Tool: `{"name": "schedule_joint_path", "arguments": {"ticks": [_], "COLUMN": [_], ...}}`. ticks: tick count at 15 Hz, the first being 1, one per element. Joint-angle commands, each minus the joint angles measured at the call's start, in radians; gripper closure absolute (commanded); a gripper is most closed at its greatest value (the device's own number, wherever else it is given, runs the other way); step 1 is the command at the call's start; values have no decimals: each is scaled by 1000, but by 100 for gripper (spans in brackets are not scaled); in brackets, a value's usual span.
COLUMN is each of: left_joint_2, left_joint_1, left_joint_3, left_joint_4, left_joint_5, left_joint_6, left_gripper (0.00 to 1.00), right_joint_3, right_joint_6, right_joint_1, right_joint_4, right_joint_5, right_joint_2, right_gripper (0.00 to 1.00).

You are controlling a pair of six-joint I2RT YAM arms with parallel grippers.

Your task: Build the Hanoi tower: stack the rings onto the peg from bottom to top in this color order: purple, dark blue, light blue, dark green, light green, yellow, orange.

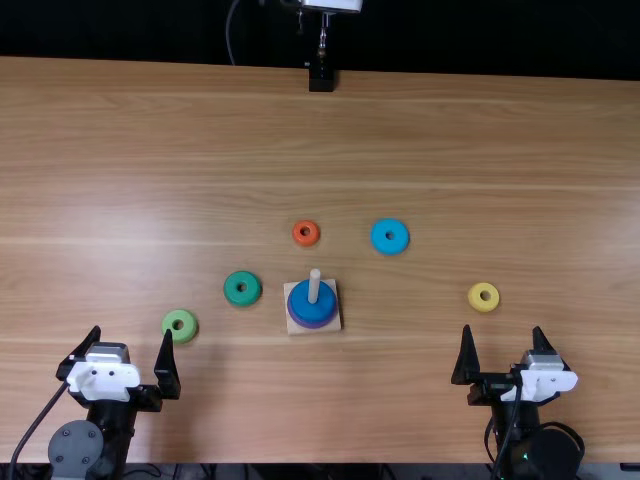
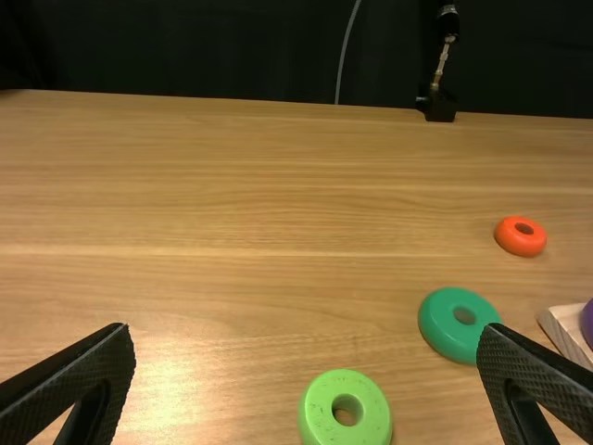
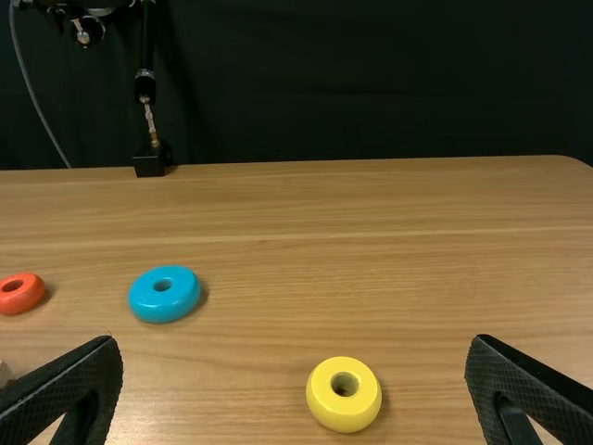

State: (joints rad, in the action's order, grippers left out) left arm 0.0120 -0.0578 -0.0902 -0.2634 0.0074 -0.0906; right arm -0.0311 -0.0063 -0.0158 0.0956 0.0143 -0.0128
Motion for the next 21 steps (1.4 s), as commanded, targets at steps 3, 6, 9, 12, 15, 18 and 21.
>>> {"name": "schedule_joint_path", "arguments": {"ticks": [3,6,9,12,15,18,21], "left_joint_2": [-12,-12,-12,-12,-12,-12,-12], "left_joint_1": [7,7,7,7,7,7,7], "left_joint_3": [53,53,53,53,53,53,53], "left_joint_4": [-15,-15,-15,-15,-15,-15,-15], "left_joint_5": [11,11,11,11,11,11,11], "left_joint_6": [13,13,13,13,13,13,13], "left_gripper": [0,0,0,0,0,0,0], "right_joint_3": [14,14,14,13,10,-96,-230], "right_joint_6": [-5,-5,-5,-7,-7,-3,4], "right_joint_1": [-7,-7,-7,-6,-6,-1,-3], "right_joint_4": [16,16,14,20,14,9,12], "right_joint_5": [-7,-7,-7,-9,-9,-7,-7], "right_joint_2": [13,13,13,13,13,13,-65], "right_gripper": [0,0,0,0,0,0,0]}}
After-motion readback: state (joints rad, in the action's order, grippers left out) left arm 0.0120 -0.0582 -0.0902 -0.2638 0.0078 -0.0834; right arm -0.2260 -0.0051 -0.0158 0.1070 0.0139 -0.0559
